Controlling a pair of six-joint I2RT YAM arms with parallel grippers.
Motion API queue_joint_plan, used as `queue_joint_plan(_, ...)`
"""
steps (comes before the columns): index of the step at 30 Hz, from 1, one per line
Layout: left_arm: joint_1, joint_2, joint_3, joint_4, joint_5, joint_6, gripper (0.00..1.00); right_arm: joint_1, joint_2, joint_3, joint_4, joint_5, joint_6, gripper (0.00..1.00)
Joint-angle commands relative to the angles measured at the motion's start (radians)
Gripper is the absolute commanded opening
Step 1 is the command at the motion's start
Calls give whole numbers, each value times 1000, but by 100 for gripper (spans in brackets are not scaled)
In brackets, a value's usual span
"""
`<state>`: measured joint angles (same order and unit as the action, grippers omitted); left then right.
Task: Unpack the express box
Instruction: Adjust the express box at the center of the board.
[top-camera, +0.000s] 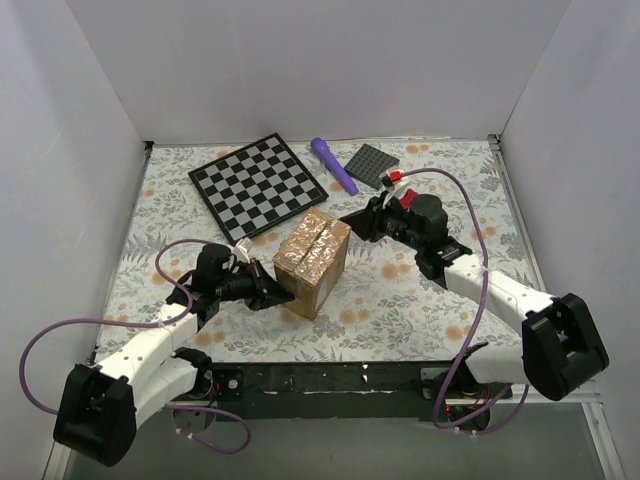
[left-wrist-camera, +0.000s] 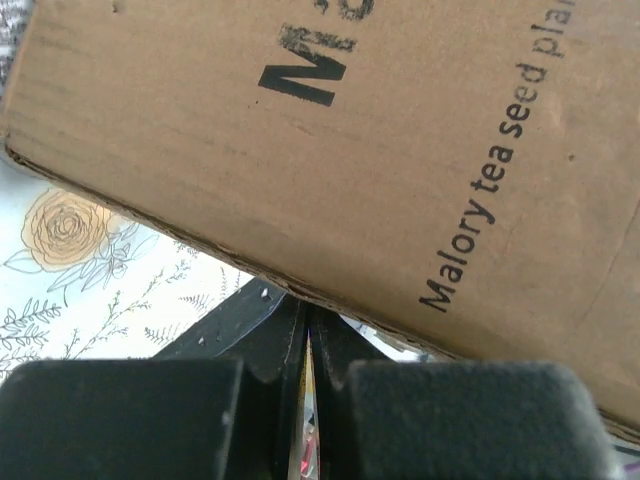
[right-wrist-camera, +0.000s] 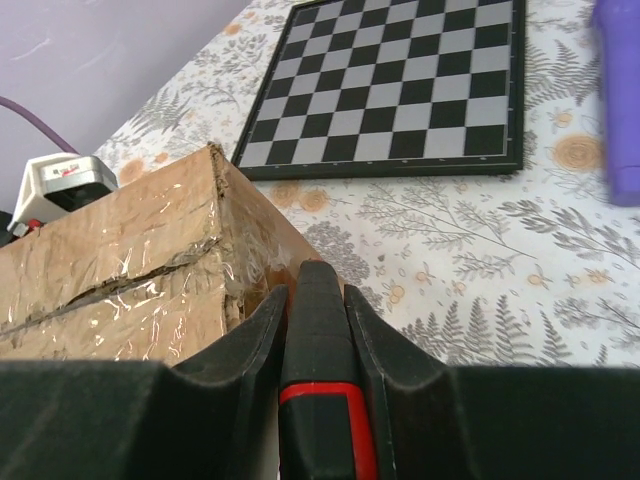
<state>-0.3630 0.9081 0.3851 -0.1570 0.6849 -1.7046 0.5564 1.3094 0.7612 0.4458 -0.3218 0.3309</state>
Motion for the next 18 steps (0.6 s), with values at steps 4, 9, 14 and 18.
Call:
queue_joint_plan(4, -4, 119, 144, 1, -203, 79, 0, 14, -148, -68, -27, -28, 19, 1)
queue_joint_plan(9, -1, 227, 277, -81, -326, 175, 1, 26, -237, -115, -81, 0, 45, 1)
queue_joint_plan(14, 9, 310, 394, -165, -462, 240, 6, 48, -314, -148, -140, 24, 56, 1)
queue_joint_plan(18, 29, 330, 434, -200, -515, 258, 13, 88, -360, -171, -206, 39, 53, 1)
